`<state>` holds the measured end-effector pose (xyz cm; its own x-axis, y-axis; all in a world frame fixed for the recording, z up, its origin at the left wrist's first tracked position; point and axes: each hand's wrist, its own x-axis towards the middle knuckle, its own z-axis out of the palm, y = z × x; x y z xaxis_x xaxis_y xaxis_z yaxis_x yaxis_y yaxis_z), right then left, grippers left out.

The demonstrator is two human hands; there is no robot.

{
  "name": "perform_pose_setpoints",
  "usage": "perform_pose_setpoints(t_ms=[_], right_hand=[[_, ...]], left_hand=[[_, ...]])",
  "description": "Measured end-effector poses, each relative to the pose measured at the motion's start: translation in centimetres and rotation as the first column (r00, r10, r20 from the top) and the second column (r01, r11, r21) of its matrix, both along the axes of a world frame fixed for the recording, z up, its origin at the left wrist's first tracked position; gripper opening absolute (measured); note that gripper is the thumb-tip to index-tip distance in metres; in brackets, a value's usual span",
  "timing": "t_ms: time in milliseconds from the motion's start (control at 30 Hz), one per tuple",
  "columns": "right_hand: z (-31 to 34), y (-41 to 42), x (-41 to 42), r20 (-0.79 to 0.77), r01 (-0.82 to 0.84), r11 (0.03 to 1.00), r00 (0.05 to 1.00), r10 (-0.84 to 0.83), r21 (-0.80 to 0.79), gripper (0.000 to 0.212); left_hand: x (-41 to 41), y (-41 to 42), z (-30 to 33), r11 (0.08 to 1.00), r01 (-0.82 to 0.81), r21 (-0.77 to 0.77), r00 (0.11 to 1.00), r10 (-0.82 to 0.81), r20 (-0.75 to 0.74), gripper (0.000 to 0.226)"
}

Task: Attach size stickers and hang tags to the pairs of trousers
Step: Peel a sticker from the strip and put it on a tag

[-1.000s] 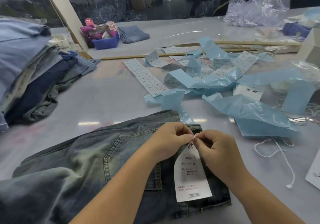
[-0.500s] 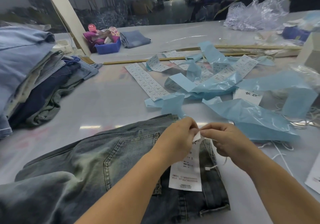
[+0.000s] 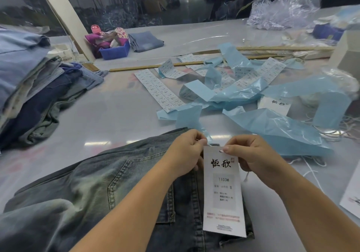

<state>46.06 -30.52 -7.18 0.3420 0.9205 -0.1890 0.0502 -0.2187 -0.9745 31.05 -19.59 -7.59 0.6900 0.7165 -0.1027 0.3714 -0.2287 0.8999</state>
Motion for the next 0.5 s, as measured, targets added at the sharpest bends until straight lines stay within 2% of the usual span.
perform_pose_setpoints(t_ms=[100, 200, 400, 500], right_hand=[[-0.2, 0.2, -0.2, 0.08, -0.009, 0.998, 0.997, 0.015, -0.068, 0.025], [-0.1, 0.4, -0.6, 0.147, -0.036, 0.995, 0.988, 0.05, -0.093, 0.027], [-0.9, 0.3, -0.6, 0.169, 0.015, 0.997, 0.986, -0.002, -0.073, 0.02], [-1.9, 0.6, -1.2, 0.216, 0.08, 0.995, 0.974, -0.067, -0.055, 0.022]], left_hand=[[0.5, -0.4, 0.0, 0.987, 0.043, 0.154, 0.999, -0.042, -0.01, 0.013], [0.8, -0.5, 0.2, 0.962, 0.133, 0.24, 0.991, -0.123, -0.054, 0.013], [0.5, -0.1, 0.2, 0.941, 0.081, 0.329, 0.996, -0.066, -0.058, 0.016], [0.6, 0.1, -0.1, 0.872, 0.102, 0.478, 0.992, -0.051, -0.119, 0.016]])
